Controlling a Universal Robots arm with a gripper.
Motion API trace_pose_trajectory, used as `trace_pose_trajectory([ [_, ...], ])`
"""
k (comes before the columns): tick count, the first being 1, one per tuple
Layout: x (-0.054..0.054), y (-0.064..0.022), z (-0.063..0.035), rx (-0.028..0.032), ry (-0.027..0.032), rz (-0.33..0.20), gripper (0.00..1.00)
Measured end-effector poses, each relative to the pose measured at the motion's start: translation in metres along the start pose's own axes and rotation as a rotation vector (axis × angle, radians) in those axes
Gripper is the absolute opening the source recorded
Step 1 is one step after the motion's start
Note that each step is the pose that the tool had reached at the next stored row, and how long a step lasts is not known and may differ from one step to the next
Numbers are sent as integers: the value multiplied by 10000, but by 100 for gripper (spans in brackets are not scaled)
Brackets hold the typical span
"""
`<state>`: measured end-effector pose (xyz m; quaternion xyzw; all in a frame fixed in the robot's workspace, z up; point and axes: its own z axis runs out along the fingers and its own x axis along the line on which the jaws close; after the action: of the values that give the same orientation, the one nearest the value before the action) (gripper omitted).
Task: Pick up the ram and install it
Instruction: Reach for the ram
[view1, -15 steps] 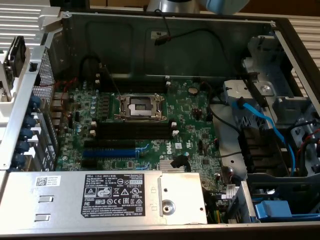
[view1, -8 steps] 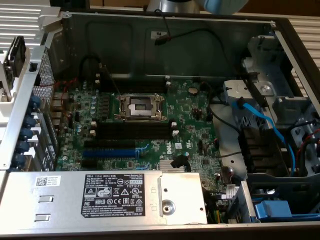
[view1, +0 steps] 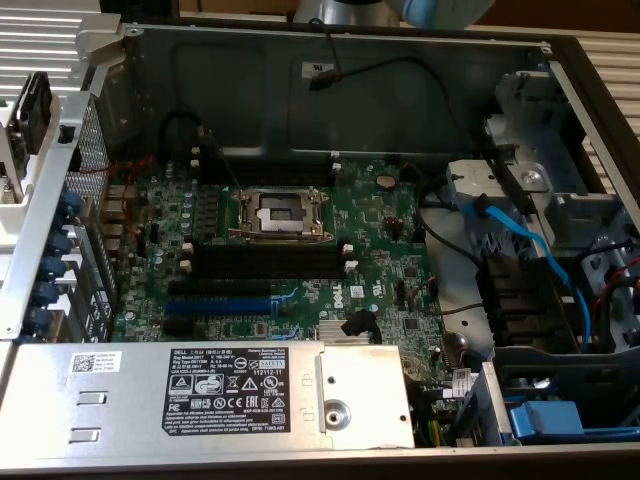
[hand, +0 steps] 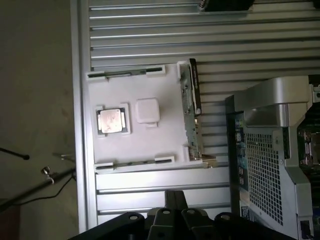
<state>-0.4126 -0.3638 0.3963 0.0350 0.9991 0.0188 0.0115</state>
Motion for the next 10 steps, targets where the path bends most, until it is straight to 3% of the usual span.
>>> trace_pose_trajectory([
  [10, 316, 226, 2, 0, 0, 0, 10],
])
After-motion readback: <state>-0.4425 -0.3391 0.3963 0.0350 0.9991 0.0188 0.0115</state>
